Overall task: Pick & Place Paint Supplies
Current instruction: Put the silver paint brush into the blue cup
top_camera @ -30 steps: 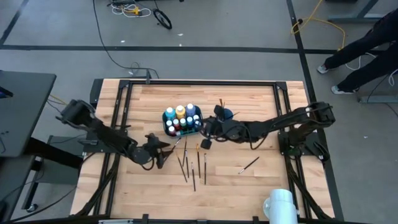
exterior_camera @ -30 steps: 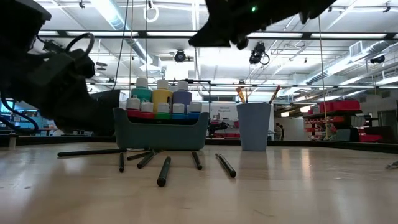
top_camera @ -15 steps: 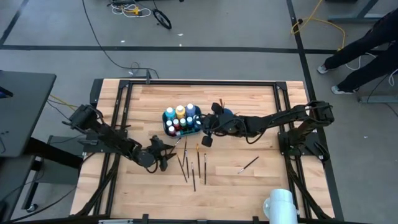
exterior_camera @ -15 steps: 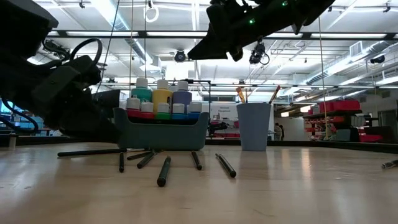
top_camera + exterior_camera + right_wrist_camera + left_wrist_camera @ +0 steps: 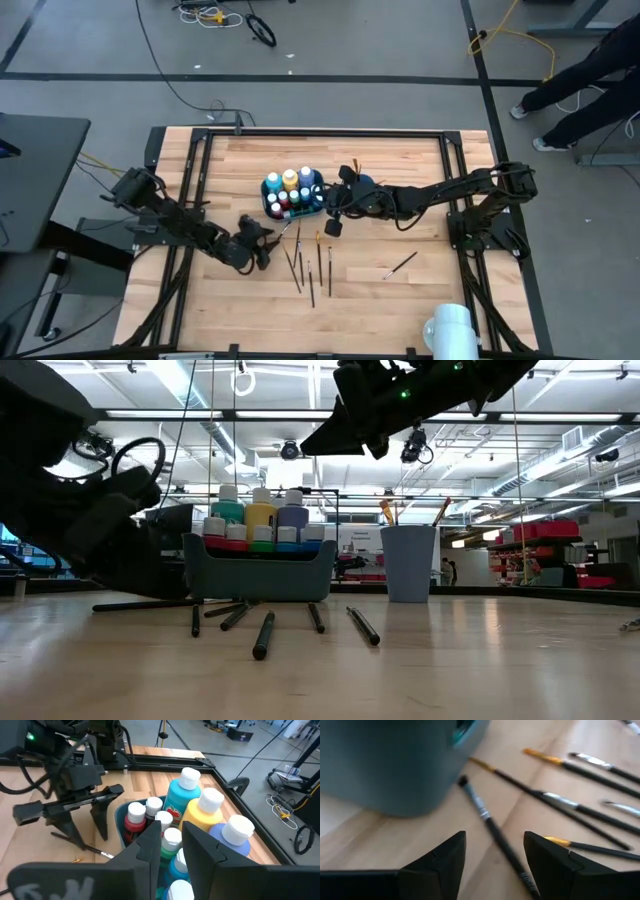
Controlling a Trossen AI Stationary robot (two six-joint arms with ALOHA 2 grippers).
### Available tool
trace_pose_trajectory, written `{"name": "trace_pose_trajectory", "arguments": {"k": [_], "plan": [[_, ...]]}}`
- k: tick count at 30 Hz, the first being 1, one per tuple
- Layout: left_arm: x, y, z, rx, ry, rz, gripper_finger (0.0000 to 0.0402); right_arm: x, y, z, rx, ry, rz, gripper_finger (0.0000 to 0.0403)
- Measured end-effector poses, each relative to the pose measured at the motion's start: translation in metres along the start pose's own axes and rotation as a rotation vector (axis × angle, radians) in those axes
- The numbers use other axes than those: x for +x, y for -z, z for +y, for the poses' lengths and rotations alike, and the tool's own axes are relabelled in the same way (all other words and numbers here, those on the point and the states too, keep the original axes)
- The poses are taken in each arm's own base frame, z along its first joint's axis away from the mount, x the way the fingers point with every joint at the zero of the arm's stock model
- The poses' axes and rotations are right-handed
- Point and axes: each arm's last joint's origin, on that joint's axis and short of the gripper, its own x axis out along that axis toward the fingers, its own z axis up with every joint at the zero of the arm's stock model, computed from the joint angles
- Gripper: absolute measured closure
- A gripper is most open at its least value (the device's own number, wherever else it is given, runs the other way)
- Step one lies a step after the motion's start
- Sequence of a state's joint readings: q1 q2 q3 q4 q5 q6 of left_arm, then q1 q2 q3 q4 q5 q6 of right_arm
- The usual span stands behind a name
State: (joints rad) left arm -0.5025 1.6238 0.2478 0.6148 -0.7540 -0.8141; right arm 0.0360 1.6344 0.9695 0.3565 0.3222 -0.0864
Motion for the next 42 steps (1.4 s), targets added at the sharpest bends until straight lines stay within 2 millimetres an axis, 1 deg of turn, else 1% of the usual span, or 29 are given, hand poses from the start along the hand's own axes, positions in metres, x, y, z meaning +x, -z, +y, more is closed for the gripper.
{"name": "trace_pose_trajectory", "arguments": {"k": [9, 14, 19, 21, 24, 29, 33, 34, 36, 40, 42], "plan": [[0.001, 0.001, 0.004, 0.032, -0.039, 0.011, 0.0191, 0.000, 0.000, 0.000, -0.001, 0.000, 0.000, 0.0321], [0.001, 0.005, 0.009, 0.083, -0.091, 0.038, 0.0191, 0.000, 0.000, 0.000, -0.001, 0.000, 0.001, 0.0321], [0.000, 0.007, 0.013, 0.093, -0.122, 0.060, 0.0196, 0.000, 0.000, 0.000, -0.001, 0.000, 0.000, 0.0321], [0.000, 0.007, 0.013, 0.095, -0.125, 0.061, 0.0208, 0.000, 0.000, 0.000, -0.001, 0.000, 0.000, 0.0321], [0.000, 0.008, 0.014, 0.100, -0.130, 0.062, 0.0239, 0.000, 0.000, 0.000, -0.001, 0.000, 0.000, 0.0321], [0.000, 0.008, 0.015, 0.105, -0.140, 0.061, 0.0308, 0.000, 0.000, 0.000, -0.001, 0.000, 0.001, 0.0321], [0.000, 0.008, 0.015, 0.095, -0.129, 0.058, 0.0372, 0.000, 0.000, 0.000, -0.001, 0.000, 0.000, 0.0321], [0.000, 0.007, 0.014, 0.091, -0.123, 0.054, 0.0382, 0.000, 0.000, 0.000, -0.001, 0.000, 0.001, 0.0321], [0.000, 0.007, 0.012, 0.091, -0.102, 0.048, 0.0385, 0.000, 0.000, 0.000, -0.001, 0.000, 0.001, 0.0321], [0.000, 0.003, 0.008, 0.088, -0.063, 0.034, 0.0374, 0.000, 0.000, 0.000, 0.029, -0.002, 0.007, 0.0321], [-0.002, 0.000, 0.006, 0.094, -0.043, 0.029, 0.0378, 0.000, 0.000, 0.000, 0.053, -0.004, 0.006, 0.0321]]}}
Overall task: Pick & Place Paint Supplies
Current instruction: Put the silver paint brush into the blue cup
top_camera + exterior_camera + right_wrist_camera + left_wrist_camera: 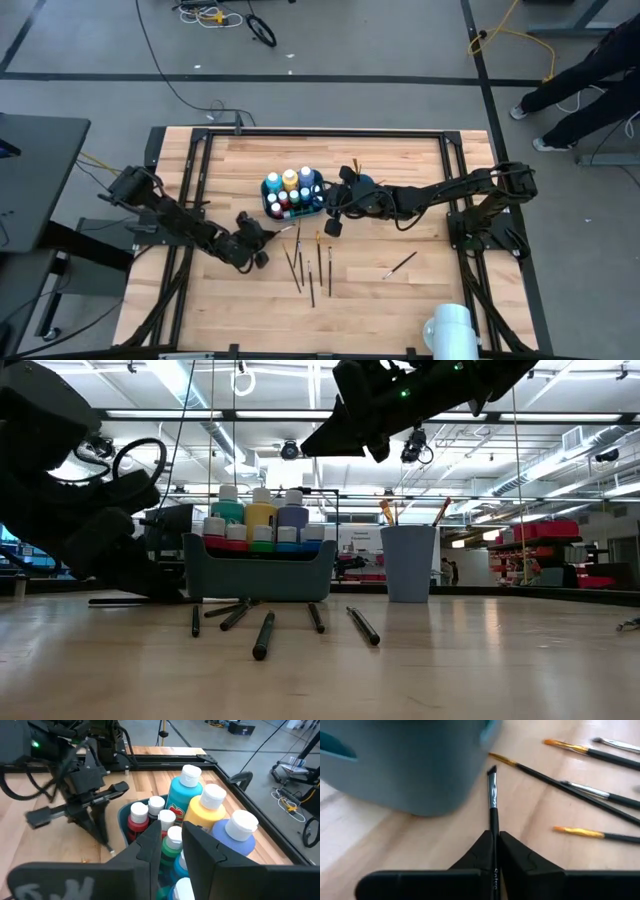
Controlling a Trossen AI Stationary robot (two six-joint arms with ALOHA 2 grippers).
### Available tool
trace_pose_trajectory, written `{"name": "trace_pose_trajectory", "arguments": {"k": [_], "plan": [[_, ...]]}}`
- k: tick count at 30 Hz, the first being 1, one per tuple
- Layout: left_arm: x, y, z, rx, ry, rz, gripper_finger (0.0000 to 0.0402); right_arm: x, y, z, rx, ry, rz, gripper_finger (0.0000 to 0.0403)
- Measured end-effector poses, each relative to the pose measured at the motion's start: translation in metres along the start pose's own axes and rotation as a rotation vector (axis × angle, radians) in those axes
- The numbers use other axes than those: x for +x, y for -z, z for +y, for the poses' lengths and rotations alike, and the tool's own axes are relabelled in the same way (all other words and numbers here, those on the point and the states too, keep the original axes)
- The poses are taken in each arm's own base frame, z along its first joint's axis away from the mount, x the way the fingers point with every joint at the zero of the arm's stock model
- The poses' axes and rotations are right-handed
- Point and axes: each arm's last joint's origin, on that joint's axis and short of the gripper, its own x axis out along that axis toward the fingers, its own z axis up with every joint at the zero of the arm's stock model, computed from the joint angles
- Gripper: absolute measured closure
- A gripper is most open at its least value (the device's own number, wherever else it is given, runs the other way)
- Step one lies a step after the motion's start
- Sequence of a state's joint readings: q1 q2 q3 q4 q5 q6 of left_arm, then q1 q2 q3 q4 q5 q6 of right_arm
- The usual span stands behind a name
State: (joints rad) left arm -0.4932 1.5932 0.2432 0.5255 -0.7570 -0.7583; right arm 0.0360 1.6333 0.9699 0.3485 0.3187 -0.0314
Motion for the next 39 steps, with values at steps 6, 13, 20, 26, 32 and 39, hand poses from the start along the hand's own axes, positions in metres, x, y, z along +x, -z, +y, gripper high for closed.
{"name": "trace_pose_trajectory", "arguments": {"k": [6, 13, 20, 26, 32, 39], "plan": [[-0.007, -0.014, -0.005, -0.005, 0.046, -0.062, 0.0388, 0.000, 0.000, 0.000, -0.006, -0.001, 0.001, 0.0321], [-0.014, -0.028, -0.008, 0.015, 0.076, -0.140, 0.0388, 0.000, 0.000, 0.002, -0.005, -0.082, -0.001, 0.0321], [-0.025, -0.049, -0.011, 0.053, 0.077, -0.278, 0.0388, 0.000, 0.000, 0.003, -0.064, -0.101, -0.005, 0.0321], [-0.038, -0.069, -0.012, 0.092, 0.086, -0.394, 0.0388, -0.001, 0.000, 0.006, -0.093, -0.198, -0.015, 0.0321], [-0.043, -0.075, -0.012, 0.113, 0.100, -0.426, 0.0388, -0.002, -0.004, 0.010, -0.097, -0.261, -0.063, 0.0321], [-0.047, -0.082, -0.014, 0.176, 0.126, -0.483, 0.0388, -0.002, -0.007, 0.010, -0.074, -0.261, -0.081, 0.0306]]}}
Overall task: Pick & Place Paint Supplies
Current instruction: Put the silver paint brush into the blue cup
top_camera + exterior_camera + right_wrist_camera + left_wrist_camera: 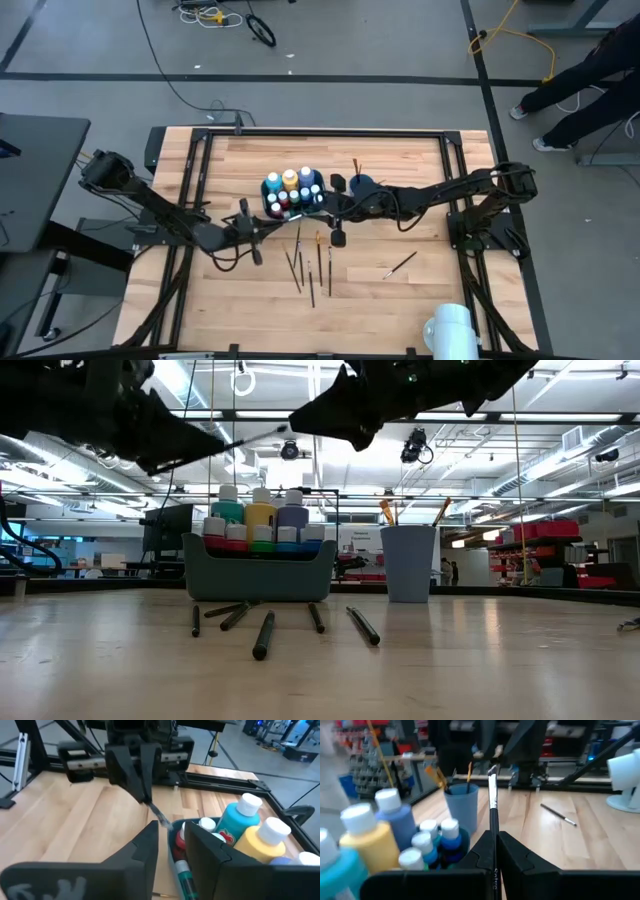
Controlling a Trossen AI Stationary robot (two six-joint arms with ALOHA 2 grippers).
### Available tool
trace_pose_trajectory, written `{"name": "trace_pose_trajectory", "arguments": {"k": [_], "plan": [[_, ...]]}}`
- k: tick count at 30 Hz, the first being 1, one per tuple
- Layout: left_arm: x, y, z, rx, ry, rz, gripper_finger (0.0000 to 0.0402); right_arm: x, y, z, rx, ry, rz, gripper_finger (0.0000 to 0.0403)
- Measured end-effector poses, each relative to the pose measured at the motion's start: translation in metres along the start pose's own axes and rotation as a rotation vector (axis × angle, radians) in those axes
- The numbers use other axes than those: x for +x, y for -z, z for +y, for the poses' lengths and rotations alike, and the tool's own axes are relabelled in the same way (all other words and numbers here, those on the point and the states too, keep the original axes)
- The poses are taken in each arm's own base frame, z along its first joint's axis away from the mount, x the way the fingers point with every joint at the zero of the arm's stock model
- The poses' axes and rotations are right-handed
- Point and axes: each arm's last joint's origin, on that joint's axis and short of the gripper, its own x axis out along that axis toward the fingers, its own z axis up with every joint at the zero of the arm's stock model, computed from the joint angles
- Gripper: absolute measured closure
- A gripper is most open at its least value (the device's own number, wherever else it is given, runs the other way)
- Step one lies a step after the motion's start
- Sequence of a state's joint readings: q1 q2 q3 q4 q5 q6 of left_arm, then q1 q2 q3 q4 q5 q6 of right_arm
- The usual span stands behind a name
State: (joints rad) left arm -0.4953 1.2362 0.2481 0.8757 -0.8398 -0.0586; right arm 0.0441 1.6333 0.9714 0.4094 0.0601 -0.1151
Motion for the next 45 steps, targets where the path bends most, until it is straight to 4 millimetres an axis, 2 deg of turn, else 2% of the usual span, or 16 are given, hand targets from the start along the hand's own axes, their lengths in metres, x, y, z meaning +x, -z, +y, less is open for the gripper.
{"name": "trace_pose_trajectory", "arguments": {"k": [10, 17, 22, 38, 45], "plan": [[0.000, -0.008, -0.002, 0.026, 0.048, -0.058, 0.0388, 0.011, 0.006, 0.002, -0.026, -0.028, -0.043, 0.0246], [0.000, -0.007, -0.002, 0.026, 0.049, -0.057, 0.0388, 0.012, 0.004, 0.005, -0.028, -0.118, -0.106, 0.0238], [0.000, -0.007, -0.002, 0.024, 0.052, -0.057, 0.0388, 0.012, 0.001, 0.005, -0.006, -0.116, -0.128, 0.0260], [0.000, -0.007, -0.001, 0.013, 0.047, -0.055, 0.0388, 0.012, 0.002, 0.002, 0.005, -0.108, -0.126, 0.0393], [0.000, -0.008, -0.001, 0.017, 0.045, -0.057, 0.0370, 0.012, 0.003, 0.002, 0.030, -0.102, -0.110, 0.0399]]}}
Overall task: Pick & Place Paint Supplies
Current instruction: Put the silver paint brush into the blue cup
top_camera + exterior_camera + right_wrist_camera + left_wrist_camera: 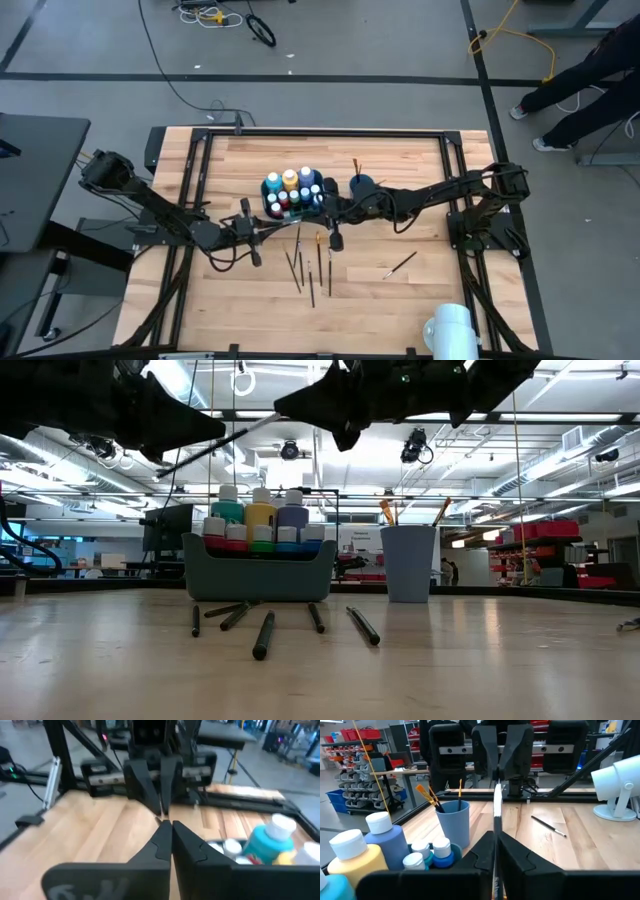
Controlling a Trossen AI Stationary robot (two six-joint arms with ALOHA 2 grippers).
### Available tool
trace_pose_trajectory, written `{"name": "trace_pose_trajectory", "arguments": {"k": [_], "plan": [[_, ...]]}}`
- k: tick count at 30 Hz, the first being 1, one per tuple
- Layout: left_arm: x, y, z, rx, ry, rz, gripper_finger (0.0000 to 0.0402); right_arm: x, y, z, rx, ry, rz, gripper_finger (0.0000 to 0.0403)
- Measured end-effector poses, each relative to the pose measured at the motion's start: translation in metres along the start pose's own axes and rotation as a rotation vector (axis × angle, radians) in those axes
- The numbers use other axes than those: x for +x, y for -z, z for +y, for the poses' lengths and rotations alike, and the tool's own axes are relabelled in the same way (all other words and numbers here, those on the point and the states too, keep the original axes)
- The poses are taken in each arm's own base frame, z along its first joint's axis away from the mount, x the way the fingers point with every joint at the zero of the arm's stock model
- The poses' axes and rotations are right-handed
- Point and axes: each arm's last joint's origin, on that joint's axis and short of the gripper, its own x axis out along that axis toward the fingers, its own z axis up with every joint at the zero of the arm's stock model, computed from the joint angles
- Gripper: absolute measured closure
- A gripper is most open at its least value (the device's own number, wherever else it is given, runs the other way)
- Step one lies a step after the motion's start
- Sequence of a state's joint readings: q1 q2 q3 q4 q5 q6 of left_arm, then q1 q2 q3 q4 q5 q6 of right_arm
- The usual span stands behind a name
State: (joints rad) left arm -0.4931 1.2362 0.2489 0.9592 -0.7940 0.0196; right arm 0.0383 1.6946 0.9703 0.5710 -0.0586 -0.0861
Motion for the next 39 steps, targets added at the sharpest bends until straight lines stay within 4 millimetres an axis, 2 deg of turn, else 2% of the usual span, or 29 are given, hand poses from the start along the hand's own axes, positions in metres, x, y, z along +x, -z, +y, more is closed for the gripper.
{"name": "trace_pose_trajectory", "arguments": {"k": [6, 11, 22, 26, 29, 34, 39], "plan": [[0.000, 0.000, 0.000, 0.018, -0.003, 0.003, 0.0349, -0.010, -0.001, -0.002, -0.006, 0.078, 0.115, 0.0401], [0.000, 0.001, 0.000, 0.019, -0.003, 0.005, 0.0326, -0.032, -0.016, -0.003, -0.001, 0.181, 0.192, 0.0402], [0.009, 0.001, 0.011, 0.017, -0.069, 0.011, 0.0307, -0.120, -0.058, -0.005, 0.006, 0.381, 0.331, 0.0403], [0.014, 0.001, 0.018, -0.025, -0.110, 0.011, 0.0310, -0.149, -0.060, -0.010, -0.016, 0.481, 0.426, 0.0403], [0.016, 0.002, 0.023, -0.056, -0.133, 0.010, 0.0312, -0.166, -0.055, -0.015, 0.044, 0.542, 0.504, 0.0403], [0.020, 0.002, 0.027, -0.063, -0.133, 0.010, 0.0311, -0.174, -0.044, -0.020, 0.108, 0.551, 0.617, 0.0403], [0.021, 0.002, 0.028, -0.065, -0.110, 0.011, 0.0311, -0.162, -0.035, -0.025, 0.155, 0.518, 0.658, 0.0403]]}}
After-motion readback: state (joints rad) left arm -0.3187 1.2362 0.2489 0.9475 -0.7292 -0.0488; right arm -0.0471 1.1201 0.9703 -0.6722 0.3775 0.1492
